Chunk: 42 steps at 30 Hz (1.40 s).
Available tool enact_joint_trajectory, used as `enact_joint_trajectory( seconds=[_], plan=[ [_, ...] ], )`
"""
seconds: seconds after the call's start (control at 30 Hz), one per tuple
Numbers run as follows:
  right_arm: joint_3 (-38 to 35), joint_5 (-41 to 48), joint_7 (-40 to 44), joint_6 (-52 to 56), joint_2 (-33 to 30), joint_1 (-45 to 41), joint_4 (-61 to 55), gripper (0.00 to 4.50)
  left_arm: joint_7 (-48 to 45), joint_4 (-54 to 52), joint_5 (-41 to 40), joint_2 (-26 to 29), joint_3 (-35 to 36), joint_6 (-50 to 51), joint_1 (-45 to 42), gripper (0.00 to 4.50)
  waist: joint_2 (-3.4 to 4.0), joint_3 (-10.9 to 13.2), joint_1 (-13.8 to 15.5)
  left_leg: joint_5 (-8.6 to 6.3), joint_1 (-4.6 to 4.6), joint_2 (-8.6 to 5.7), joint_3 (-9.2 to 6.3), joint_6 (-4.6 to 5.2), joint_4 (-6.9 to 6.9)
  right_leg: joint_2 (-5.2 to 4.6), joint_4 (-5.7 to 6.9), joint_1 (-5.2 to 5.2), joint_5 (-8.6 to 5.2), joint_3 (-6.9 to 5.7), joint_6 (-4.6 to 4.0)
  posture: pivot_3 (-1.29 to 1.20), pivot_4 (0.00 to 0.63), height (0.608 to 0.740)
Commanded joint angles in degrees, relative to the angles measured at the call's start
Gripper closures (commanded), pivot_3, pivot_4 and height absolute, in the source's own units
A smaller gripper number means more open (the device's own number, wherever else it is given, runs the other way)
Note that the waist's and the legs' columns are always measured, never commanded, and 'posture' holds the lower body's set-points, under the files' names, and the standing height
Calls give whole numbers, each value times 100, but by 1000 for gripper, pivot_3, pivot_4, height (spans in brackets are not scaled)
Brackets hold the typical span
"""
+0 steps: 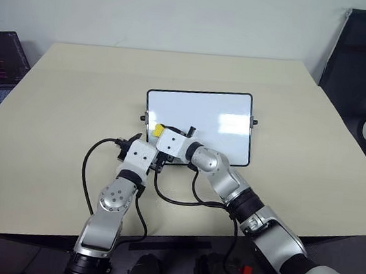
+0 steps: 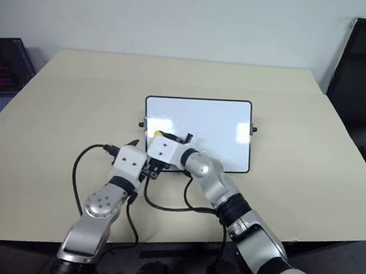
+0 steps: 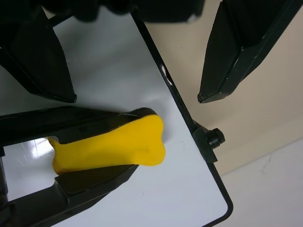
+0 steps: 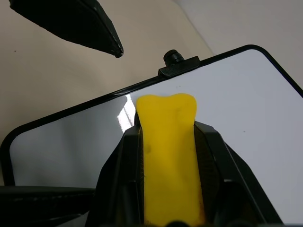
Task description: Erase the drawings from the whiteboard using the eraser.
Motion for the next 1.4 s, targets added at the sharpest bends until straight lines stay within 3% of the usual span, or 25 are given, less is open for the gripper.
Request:
enact_joint_trajectory(
  seconds=[0.03,0.53,0.63,0.8,1.0,1.17,1.4],
  plan=[
    [-171,40,-162,-23,-68,-227,186,3382,71,-289,52,1,70,-26,-29,0,0,0,1,0,0,0,0,0,0,0,1,0,0,0,0,0,150,740],
    [-230,-127,199,204,-1520,1077,-1124,3382,-77,59,-28,12,-14,-154,-344,0,-3,-5,65,0,20,-4,-1,0,5,-2,1,24,0,1,1,0,150,740],
    [-224,-134,205,246,-1568,1121,-1185,3382,-73,73,-34,20,5,-160,-345,0,-3,-5,38,0,73,-3,-1,0,-1,-2,-10,73,-9,-1,-11,0,150,740],
    [-314,-10,116,339,-1387,993,-1240,3382,-81,110,-41,32,9,-173,-376,0,-3,-5,23,0,78,-3,0,0,3,-2,-12,80,-21,-1,-31,0,150,740],
    [-867,686,112,462,-1087,1119,-2043,3382,-210,76,-75,63,-46,-246,-358,0,-3,-2,15,0,72,-2,-1,0,0,-1,-11,74,-17,-1,-25,0,150,740],
    [-1149,1040,258,475,-1220,1461,-2821,3382,-366,120,-133,93,-90,-343,-432,0,-3,-1,21,-3,33,-3,0,-4,-11,-1,-25,41,-6,0,-1,0,150,740],
    [-2202,1720,598,1965,-1785,2378,-4412,3382,-1429,20,-1061,79,-269,-643,-661,0,-2,0,63,-3,-24,-5,-10,-4,-4,-2,-23,-5,-4,0,1,0,150,740]
  ],
)
